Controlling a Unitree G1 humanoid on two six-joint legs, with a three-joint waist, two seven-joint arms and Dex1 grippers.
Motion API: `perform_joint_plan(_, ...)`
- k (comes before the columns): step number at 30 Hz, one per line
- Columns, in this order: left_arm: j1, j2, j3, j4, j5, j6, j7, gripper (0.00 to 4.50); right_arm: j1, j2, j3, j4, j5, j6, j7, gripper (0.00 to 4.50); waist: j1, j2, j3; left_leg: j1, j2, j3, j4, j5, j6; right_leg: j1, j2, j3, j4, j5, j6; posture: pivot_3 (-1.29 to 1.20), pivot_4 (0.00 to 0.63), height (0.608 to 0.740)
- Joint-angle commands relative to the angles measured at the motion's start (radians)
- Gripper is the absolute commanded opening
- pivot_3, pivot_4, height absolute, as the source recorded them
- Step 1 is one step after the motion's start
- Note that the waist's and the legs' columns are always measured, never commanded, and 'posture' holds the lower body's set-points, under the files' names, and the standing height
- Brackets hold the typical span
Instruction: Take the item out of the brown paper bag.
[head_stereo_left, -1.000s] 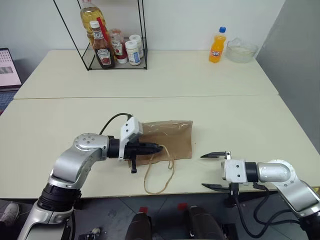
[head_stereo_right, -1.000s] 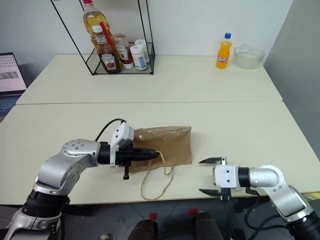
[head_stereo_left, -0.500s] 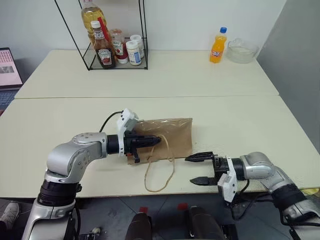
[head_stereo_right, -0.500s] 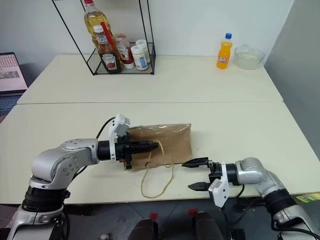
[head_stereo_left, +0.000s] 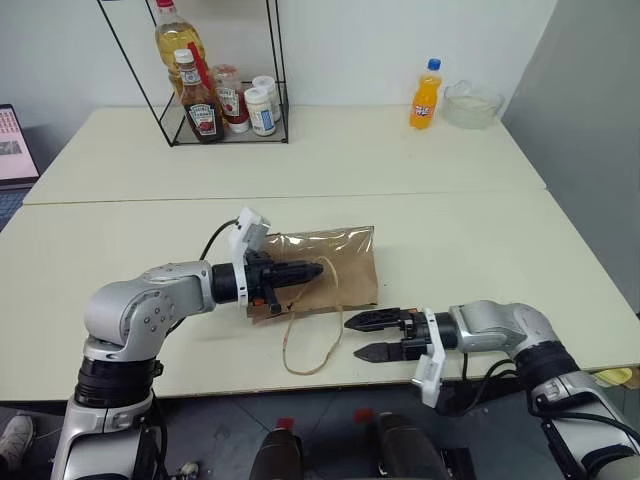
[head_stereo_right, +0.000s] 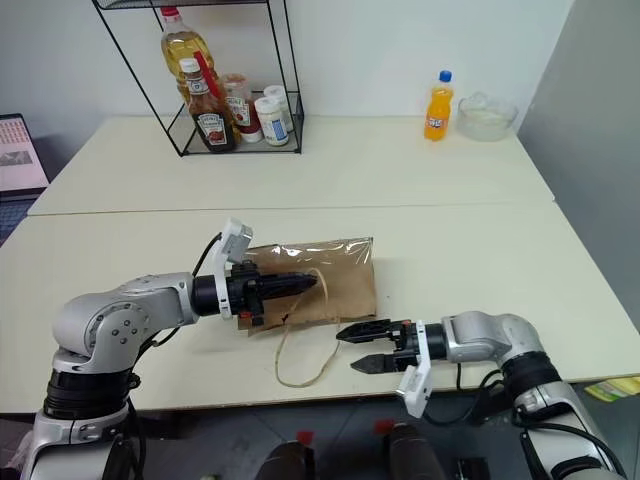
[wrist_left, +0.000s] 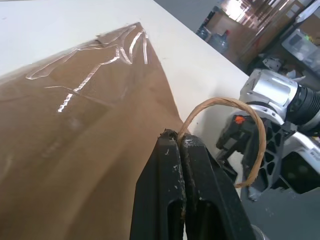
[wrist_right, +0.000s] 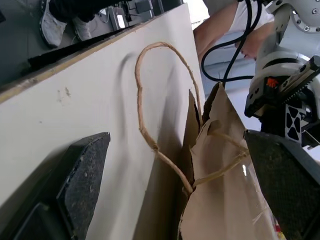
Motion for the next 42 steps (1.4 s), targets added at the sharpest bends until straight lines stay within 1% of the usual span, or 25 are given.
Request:
perform_joint_plan(1,-0.002,0.014,0.027,-0.051,-0.043,0.007,-0.003,0.01,-0.045,-0.035,0.115,0.057,-0.223,0.192,-0.156,4.32,-0.004,-0.002,-0.001,0.003,0.0,0.0,0.0,0.0,0.0,0.003,0.0,0.0,-0.001,0.0,0.0,0.0,0.15,0.74)
perform_joint_plan(3,0.004,0.017,0.028,-0.057,-0.054,0.009,0.001,0.0,-0.073,-0.041,0.174,0.065,-0.259,0.237,-0.233,3.88,-0.006,-0.006,-0.004,0.005,0.0,0.0,0.0,0.0,0.0,0.005,0.0,0.0,0.0,0.0,0.0,0.0,0.15,0.74)
perform_joint_plan(8,0.009,0.012,0.038,-0.059,-0.078,0.018,0.013,0.0,-0.129,-0.012,0.298,0.081,-0.293,0.331,-0.345,1.98,-0.014,-0.012,-0.008,0.005,0.0,-0.001,-0.001,0.0,0.0,0.005,0.0,0.0,-0.001,0.0,-0.001,0.0,0.15,0.74)
perform_joint_plan(11,0.008,0.013,0.038,-0.059,-0.085,0.017,0.019,0.0,-0.157,0.015,0.335,0.105,-0.272,0.373,-0.382,0.87,-0.023,-0.023,-0.014,0.006,0.001,-0.002,-0.001,0.0,0.0,0.005,0.001,0.0,-0.001,-0.001,-0.001,0.0,0.15,0.74)
perform_joint_plan(13,0.01,0.016,0.04,-0.06,-0.091,0.018,0.021,0.0,-0.171,0.018,0.351,0.119,-0.251,0.378,-0.392,0.21,-0.028,-0.025,-0.016,0.009,0.002,-0.002,-0.002,0.0,0.001,0.007,0.003,0.001,-0.001,-0.001,-0.002,0.0,0.15,0.74)
perform_joint_plan(14,0.013,0.019,0.041,-0.061,-0.092,0.017,0.02,0.0,-0.174,0.016,0.356,0.121,-0.241,0.374,-0.396,0.03,-0.029,-0.025,-0.016,0.012,0.002,-0.002,-0.003,0.0,0.001,0.009,0.004,0.001,-0.001,-0.001,-0.003,0.0,0.15,0.74)
perform_joint_plan(19,0.023,0.034,0.045,-0.056,-0.091,0.006,0.016,0.0,-0.158,-0.021,0.392,0.116,-0.224,0.366,-0.407,0.03,-0.028,-0.025,-0.016,0.013,0.002,-0.005,-0.003,0.0,0.001,0.011,0.004,0.0,-0.001,-0.003,-0.004,0.0,0.15,0.74)
perform_joint_plan(23,-0.002,0.034,0.065,-0.035,-0.097,0.01,0.03,0.0,-0.138,-0.033,0.398,0.115,-0.163,0.343,-0.367,0.03,-0.023,-0.025,-0.016,0.012,0.002,-0.005,-0.003,-0.001,0.001,0.011,0.004,-0.001,-0.002,-0.003,-0.004,0.0,0.15,0.74)
perform_joint_plan(28,-0.065,0.032,0.085,-0.001,-0.094,0.017,0.059,0.0,-0.111,-0.049,0.415,0.108,-0.1,0.333,-0.262,0.03,-0.017,-0.025,-0.015,0.011,0.002,-0.006,-0.005,-0.001,0.001,0.013,0.003,-0.003,-0.007,-0.003,-0.004,0.0,0.15,0.74)
perform_joint_plan(34,-0.198,-0.011,0.136,0.05,-0.119,0.021,0.14,0.0,-0.089,-0.073,0.422,0.111,-0.018,0.297,-0.159,0.03,-0.013,-0.025,-0.015,0.01,0.002,-0.007,-0.006,-0.001,0.001,0.014,0.002,-0.004,-0.01,-0.003,-0.004,0.0,0.15,0.74)
perform_joint_plan(42,-0.284,-0.039,0.157,0.055,-0.14,0.01,0.185,0.0,-0.06,-0.102,0.421,0.096,0.041,0.283,-0.088,0.03,0.003,-0.024,-0.015,0.01,0.0,-0.007,-0.007,-0.002,0.0,0.015,0.001,-0.004,-0.012,-0.004,-0.004,0.0,0.15,0.74)
